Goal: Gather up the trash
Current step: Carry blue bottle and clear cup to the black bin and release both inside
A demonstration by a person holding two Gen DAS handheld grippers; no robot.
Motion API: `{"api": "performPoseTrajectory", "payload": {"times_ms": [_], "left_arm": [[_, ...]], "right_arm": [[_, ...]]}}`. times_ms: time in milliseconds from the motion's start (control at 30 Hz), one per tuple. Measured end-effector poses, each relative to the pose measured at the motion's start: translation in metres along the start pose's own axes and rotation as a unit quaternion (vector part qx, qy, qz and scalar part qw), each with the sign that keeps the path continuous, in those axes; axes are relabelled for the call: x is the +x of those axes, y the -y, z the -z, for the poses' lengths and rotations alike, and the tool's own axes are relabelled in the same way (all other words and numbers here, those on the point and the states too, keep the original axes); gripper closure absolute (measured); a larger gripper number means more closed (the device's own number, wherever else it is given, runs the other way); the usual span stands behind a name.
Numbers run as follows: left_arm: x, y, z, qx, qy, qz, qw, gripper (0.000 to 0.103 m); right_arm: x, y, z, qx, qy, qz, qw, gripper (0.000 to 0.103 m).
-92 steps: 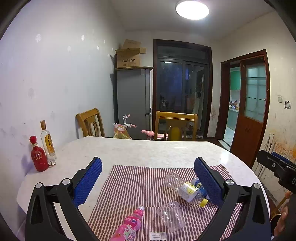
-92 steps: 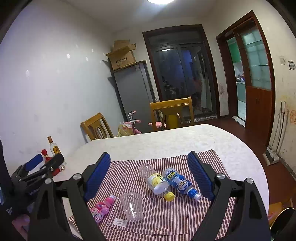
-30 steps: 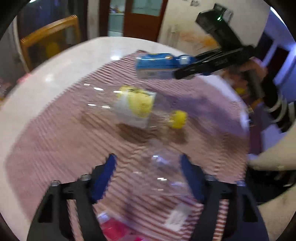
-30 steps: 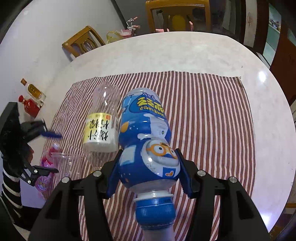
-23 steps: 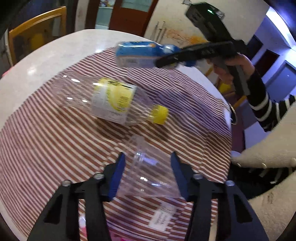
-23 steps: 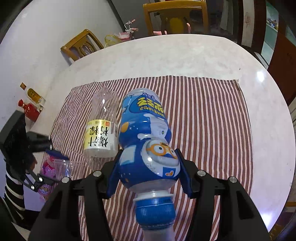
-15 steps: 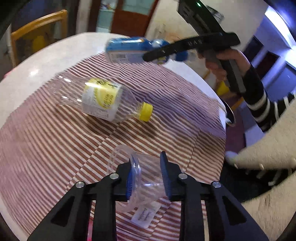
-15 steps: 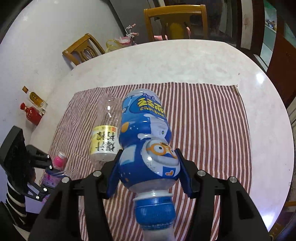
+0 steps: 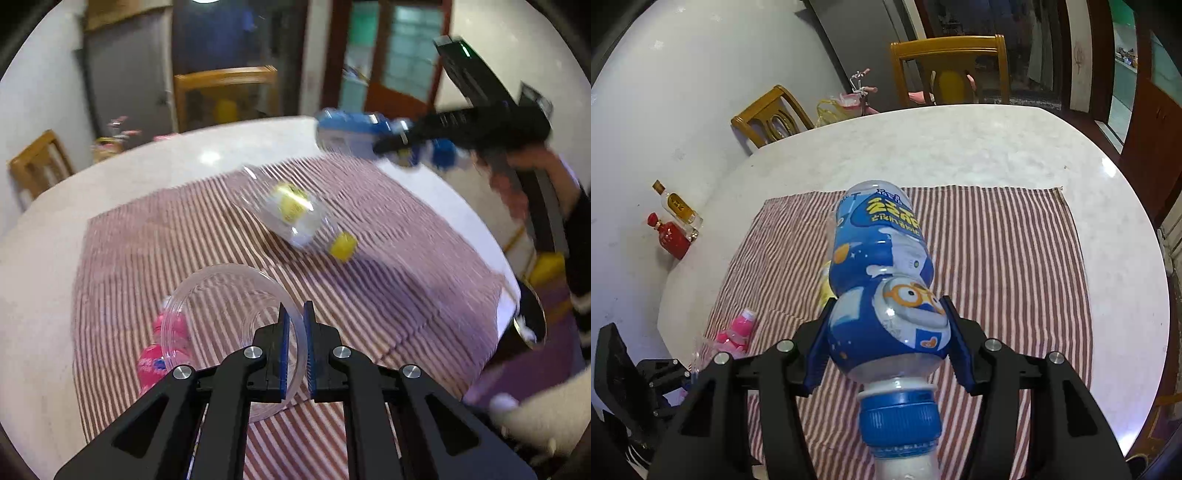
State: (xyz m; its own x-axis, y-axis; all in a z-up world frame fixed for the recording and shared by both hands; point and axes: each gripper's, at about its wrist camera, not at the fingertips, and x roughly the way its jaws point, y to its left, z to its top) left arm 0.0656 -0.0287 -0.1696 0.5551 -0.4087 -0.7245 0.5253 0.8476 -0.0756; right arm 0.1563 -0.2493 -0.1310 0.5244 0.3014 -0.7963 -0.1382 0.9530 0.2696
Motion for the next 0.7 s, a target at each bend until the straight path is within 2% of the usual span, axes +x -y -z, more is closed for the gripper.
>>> {"api": "performPoseTrajectory", "payload": {"times_ms": [167,400,533,700], "left_arm": [[-0.027,0.008,-0.013,-0.011,0.049,-0.027,0.9984,0.096],[-0.054,0.046,-0.054,0.025,0.105,-0.059,0.9924,0.096],[-0.072,0.082,-0.073,0.046,0.141,-0.046,0.9879,0.096],[-0.084,0.126,-0.093,0.069,0.164,-0.006,0.984,0.096]], "right_arm": [[-0.006,-0.005,0.014,0.015,0.002,-0.007,1.0,0.049],[-0.04,0.01,0.036,0.052,0.032,-0.008,0.998,0.049],[-0.075,0.039,0.063,0.087,0.055,0.021,0.994,0.049],[-0.126,0.083,0.103,0.138,0.084,0.073,0.984,0.049]]}}
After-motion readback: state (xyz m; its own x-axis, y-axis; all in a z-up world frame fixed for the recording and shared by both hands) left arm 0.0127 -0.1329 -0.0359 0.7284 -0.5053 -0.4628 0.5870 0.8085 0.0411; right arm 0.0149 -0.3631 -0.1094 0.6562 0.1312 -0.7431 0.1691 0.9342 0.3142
